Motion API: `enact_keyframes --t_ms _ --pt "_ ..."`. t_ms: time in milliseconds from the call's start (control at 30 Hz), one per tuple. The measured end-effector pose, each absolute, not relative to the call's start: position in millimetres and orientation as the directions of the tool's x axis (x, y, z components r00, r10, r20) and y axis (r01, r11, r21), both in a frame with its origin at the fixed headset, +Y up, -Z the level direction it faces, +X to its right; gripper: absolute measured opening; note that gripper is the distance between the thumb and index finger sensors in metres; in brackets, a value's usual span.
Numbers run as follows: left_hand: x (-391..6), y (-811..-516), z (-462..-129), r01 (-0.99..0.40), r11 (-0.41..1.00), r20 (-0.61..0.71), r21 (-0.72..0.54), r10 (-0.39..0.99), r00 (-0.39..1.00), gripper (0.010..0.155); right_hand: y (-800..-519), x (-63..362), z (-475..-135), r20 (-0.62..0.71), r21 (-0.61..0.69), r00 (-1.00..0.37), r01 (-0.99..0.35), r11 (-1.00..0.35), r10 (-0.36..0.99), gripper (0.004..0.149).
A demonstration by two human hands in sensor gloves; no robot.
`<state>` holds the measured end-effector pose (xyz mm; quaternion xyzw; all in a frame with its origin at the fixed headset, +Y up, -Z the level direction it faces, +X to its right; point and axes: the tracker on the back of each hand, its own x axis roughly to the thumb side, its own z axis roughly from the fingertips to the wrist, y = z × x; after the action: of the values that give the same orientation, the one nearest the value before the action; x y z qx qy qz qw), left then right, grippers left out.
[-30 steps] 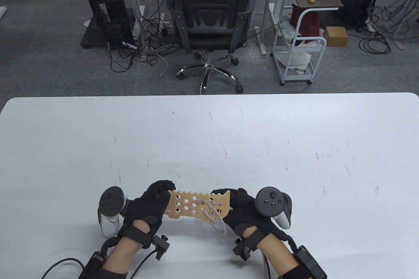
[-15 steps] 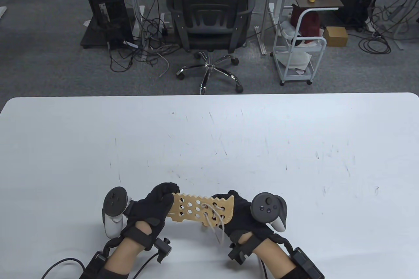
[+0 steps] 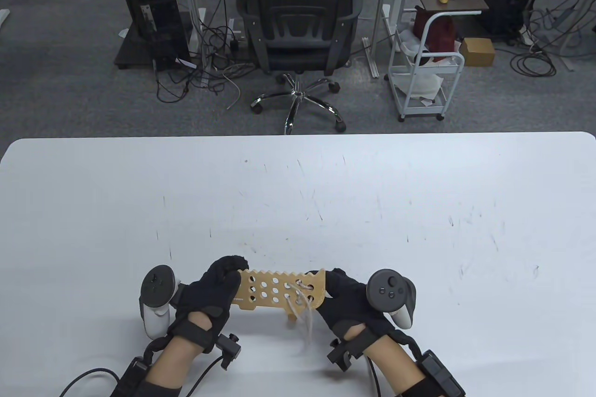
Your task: Thread rope through all holes on crocodile lacing toy
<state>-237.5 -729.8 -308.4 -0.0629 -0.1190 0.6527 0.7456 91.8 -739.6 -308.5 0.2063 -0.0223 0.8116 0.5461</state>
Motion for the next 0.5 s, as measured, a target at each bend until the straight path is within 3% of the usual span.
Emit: enact_keyframes --t_ms 500 --pt "-251 -731 -312 -0.975 0.122 0.077 -0.184 0.991 0.11 0.051 -735 115 -313 0.319 0.093 -0.305 -0.932 -0.35 0.897 0.042"
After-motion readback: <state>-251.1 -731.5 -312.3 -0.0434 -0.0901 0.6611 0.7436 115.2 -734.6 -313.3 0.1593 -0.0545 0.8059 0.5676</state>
